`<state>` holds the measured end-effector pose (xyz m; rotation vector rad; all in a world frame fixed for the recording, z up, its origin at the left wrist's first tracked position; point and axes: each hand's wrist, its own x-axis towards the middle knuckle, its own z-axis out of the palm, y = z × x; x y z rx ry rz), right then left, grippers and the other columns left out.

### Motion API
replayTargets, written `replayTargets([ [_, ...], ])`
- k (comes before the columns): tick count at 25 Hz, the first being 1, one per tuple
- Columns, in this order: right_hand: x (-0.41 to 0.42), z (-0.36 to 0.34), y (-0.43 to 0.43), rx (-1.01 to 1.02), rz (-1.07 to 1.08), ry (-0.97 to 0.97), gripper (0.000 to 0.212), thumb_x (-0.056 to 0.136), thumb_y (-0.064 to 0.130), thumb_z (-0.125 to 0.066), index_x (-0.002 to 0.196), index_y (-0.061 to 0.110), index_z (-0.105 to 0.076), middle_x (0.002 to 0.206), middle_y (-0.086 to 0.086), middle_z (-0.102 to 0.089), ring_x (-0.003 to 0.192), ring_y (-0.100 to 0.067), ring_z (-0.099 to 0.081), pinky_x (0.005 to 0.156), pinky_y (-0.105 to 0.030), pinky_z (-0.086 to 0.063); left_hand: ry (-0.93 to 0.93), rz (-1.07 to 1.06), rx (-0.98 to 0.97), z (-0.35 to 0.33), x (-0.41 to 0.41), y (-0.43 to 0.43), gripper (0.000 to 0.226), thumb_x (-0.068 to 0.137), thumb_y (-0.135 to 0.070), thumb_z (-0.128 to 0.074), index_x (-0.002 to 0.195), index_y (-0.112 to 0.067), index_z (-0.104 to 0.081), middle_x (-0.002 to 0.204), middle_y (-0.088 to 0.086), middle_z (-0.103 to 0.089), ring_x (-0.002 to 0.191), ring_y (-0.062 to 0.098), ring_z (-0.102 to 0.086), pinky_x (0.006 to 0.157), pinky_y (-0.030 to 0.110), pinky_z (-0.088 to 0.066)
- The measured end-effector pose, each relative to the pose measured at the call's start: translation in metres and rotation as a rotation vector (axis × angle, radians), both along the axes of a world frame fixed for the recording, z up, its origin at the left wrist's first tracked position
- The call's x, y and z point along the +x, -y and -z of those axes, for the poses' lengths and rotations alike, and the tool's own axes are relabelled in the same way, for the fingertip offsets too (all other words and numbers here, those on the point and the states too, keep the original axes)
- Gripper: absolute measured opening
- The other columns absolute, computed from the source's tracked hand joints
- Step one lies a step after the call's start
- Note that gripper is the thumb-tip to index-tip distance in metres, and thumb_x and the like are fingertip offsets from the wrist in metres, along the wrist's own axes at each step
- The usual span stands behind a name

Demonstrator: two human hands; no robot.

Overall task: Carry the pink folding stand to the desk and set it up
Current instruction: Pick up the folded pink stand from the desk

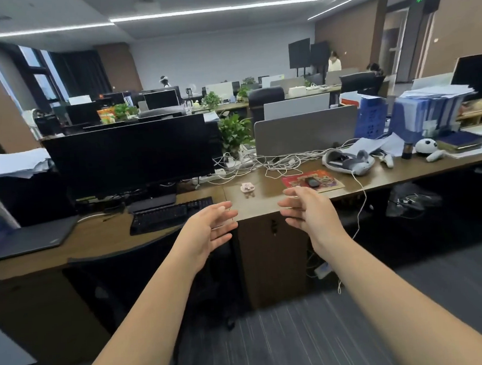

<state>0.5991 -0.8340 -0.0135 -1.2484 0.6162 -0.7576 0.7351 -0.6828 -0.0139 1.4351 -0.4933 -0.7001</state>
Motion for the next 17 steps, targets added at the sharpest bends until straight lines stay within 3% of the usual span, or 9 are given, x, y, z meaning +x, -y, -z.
replayTargets([
  [3, 0.062, -0.001, 0.064, -0.006, -0.028, -0.022, 0.027, 0.095, 0.026, -0.039, 0.086, 0.019, -0.064, 0.082, -0.005, -0.069, 0.073, -0.016, -0.063, 0.067, -0.029, -0.048, -0.019, -0.026, 0.02, 0.002, 0.058, 0.062, 0.027, 0.095, -0.024, -0.045, 0.113, -0.022, -0.064, 0.108, -0.001, -0.072, 0.1, 0.019, -0.067, 0.08, 0.032, -0.051],
  [8, 0.163, 0.015, 0.144, 0.015, -0.049, -0.042, 0.026, 0.095, 0.024, -0.04, 0.087, 0.018, -0.064, 0.081, -0.006, -0.068, 0.068, -0.015, -0.061, 0.061, -0.027, -0.047, -0.025, -0.059, 0.033, 0.017, 0.156, 0.146, 0.024, 0.095, -0.023, -0.046, 0.109, -0.022, -0.065, 0.106, -0.001, -0.072, 0.099, 0.02, -0.067, 0.09, 0.037, -0.051],
  [17, 0.376, 0.043, 0.281, 0.04, 0.019, -0.113, 0.024, 0.095, 0.02, -0.04, 0.087, 0.016, -0.063, 0.081, -0.005, -0.068, 0.066, -0.015, -0.06, 0.061, -0.027, -0.047, -0.107, 0.03, 0.063, 0.05, 0.378, 0.298, 0.025, 0.094, -0.023, -0.047, 0.112, -0.021, -0.065, 0.106, -0.002, -0.072, 0.097, 0.019, -0.068, 0.082, 0.031, -0.053],
])
